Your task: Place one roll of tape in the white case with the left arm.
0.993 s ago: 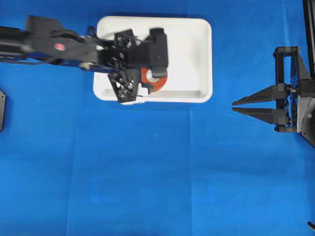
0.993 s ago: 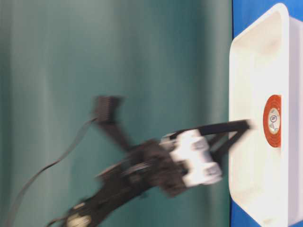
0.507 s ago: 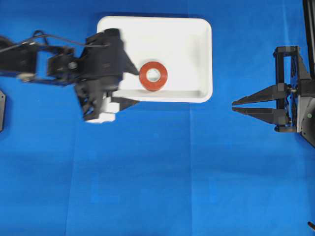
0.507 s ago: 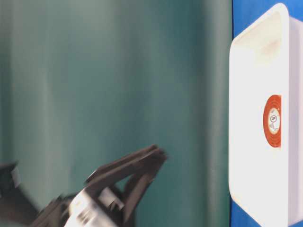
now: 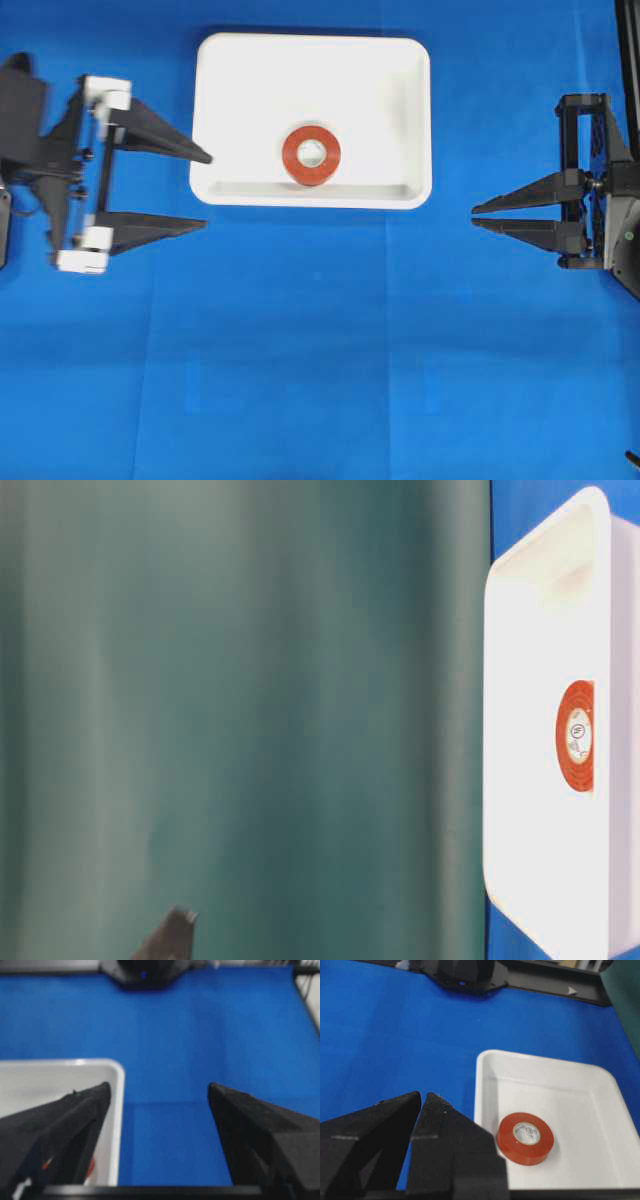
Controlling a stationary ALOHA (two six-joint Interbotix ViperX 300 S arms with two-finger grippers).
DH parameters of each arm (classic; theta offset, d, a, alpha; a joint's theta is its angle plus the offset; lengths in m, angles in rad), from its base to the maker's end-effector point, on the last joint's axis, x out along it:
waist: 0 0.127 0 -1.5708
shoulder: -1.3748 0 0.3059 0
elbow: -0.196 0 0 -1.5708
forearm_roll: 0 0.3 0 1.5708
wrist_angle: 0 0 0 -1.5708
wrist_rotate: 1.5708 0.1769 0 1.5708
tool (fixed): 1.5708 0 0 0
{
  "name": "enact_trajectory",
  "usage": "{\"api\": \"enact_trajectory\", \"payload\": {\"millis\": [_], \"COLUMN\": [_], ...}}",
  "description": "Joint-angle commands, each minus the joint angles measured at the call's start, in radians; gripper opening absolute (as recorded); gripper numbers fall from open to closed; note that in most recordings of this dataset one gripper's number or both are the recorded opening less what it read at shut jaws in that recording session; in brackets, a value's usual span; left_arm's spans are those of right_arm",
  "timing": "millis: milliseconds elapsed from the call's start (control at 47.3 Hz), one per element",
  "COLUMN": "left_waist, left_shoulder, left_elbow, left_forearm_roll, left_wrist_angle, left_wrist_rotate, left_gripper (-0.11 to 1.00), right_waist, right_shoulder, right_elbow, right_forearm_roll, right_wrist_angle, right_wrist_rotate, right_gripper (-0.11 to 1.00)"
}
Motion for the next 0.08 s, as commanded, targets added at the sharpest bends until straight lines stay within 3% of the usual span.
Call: {"api": "enact_trajectory", "payload": {"millis": [0, 63], "left_waist": [-0.005, -0.005], "left_shoulder": [-0.044, -0.06], "left_elbow": [0.028, 0.055], "left_forearm_roll": [-0.003, -0.003], "left_wrist_angle": [-0.04, -0.055], "left_wrist_rotate": [-0.002, -0.005], "left_gripper": [0.75, 0.75], "right_waist": [-0.002, -0.002], "right_shoulder": [0.002, 0.002], "right_elbow": [-0.012, -0.012], "right_forearm_roll": [0.003, 0.003], "right_wrist_angle": [-0.012, -0.017], "right_wrist_rotate": [0.002, 0.002], "right_gripper": [-0.11, -0.11]}}
